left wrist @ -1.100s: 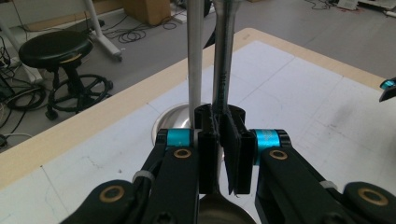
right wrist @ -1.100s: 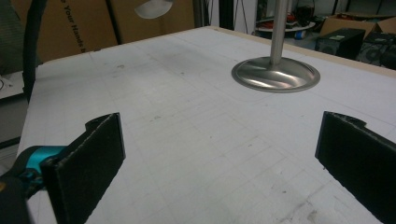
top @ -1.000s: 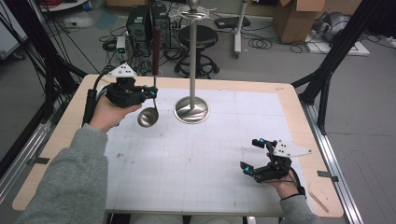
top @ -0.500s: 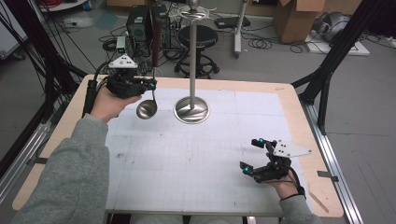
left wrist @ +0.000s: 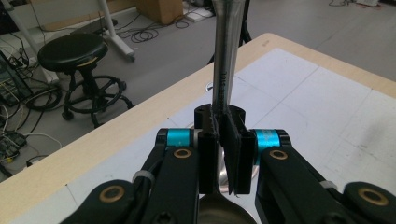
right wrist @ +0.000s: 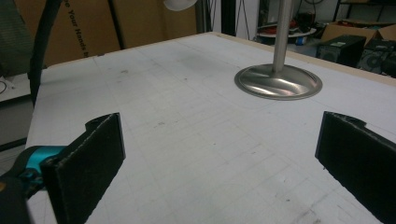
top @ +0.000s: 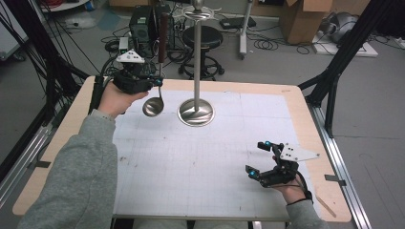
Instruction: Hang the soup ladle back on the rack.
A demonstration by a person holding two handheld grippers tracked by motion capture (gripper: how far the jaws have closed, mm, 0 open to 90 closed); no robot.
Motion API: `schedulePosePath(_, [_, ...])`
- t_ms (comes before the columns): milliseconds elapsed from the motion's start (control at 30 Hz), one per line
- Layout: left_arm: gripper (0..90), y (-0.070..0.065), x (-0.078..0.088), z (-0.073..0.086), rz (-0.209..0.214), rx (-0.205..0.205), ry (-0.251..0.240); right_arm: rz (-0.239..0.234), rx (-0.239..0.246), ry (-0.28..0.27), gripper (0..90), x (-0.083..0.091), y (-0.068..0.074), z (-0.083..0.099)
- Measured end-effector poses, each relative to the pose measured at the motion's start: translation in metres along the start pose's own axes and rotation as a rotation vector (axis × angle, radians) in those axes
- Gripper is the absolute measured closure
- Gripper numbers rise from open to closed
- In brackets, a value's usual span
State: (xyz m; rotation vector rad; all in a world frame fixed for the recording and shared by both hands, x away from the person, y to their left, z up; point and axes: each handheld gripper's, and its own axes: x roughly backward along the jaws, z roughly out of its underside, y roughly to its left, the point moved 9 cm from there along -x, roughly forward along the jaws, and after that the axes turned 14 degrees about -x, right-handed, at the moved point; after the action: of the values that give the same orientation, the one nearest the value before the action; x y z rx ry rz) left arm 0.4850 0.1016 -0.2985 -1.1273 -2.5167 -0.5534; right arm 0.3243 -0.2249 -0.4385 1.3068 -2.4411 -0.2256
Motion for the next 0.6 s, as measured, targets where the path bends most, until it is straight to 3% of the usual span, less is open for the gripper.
schedulePosePath(367, [84.1,0.007,-0.006,-0.019,-0.011,-0.007,-0.016,0.004,0.007,-0.016,0.4,0.002,0.0,-0.003])
schedulePosePath(600, [84.1,0.008,-0.013,-0.017,-0.007,-0.002,-0.007,0.001,0.004,-0.01,0.4,0.003,0.0,-0.002])
